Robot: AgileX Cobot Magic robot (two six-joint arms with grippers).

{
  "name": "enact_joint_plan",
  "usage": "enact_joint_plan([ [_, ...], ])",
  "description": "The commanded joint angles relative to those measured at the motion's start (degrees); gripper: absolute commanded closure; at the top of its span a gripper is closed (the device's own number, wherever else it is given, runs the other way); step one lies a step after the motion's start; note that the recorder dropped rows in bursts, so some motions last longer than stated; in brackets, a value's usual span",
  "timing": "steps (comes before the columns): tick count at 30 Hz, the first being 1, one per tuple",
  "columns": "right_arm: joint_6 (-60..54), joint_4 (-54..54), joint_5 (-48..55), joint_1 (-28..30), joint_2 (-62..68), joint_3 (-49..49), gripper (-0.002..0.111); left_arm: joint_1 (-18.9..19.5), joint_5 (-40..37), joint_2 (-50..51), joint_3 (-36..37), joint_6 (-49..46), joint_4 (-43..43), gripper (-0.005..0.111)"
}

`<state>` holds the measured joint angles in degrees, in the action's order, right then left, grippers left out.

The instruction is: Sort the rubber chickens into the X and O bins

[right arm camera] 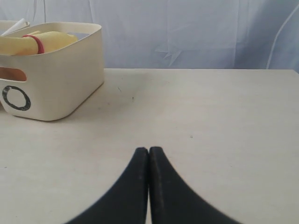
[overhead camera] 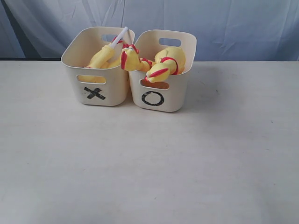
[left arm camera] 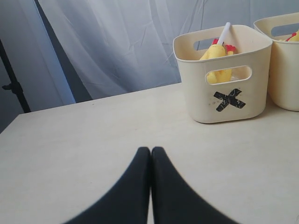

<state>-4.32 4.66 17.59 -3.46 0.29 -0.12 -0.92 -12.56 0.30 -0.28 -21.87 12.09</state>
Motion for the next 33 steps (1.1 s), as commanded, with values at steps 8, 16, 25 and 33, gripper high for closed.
enact_joint_plan([
  [8,0.03,-0.01,-0.15,0.02,-0.29,0.12,0.108,-0.28,0.21,-0.3,0.28,0.4,0.25,0.106],
  [16,0.03,0.67,-0.15,0.02,-0.29,0.12,0.108,-0.28,0.21,-0.3,0.28,0.4,0.25,0.106],
  [25,0.03,2.52,-0.15,0.02,-0.29,0.12,0.108,-0.28,0.21,-0.3,0.28,0.4,0.25,0.106],
  [33,0.03,2.52,-0.15,0.02,-0.29,0.12,0.108,-0.28,0.21,-0.3,0.28,0.4,0.25,0.106],
])
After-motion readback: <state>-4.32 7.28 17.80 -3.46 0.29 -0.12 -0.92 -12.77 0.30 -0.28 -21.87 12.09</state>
